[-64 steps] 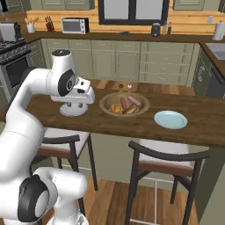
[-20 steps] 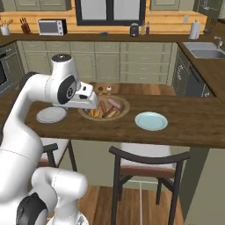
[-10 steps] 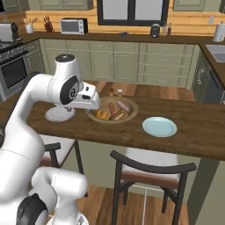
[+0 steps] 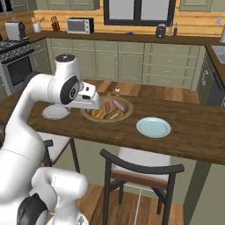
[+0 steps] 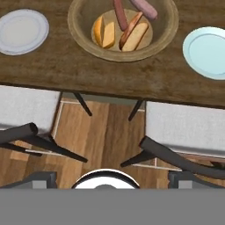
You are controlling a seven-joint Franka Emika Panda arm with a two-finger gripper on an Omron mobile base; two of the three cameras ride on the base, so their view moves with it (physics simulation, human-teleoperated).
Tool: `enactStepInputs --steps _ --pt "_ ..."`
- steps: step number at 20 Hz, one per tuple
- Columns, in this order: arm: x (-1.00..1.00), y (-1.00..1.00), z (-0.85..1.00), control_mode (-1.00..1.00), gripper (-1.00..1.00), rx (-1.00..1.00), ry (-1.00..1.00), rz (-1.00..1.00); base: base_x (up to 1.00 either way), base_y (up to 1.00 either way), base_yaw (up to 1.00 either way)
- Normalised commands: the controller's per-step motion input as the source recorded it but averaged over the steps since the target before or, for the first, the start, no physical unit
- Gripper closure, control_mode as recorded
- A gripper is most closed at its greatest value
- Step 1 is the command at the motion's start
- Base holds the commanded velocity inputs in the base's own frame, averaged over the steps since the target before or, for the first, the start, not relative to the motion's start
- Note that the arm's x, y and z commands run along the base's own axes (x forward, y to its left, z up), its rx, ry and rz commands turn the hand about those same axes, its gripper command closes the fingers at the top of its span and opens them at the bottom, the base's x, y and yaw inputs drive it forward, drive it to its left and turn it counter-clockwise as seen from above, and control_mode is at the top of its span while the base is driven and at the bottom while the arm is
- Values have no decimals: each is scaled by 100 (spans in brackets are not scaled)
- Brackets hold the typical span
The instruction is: Place one bun and one sausage from the bowl on each plate.
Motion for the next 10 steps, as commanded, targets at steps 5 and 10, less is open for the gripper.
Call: enactStepInputs --steps 5,10 --pt "100 -6 -37 -100 -100 1 1 16 0 0 0" --pt "100 0 -32 -100 -100 0 -1 12 0 0 0"
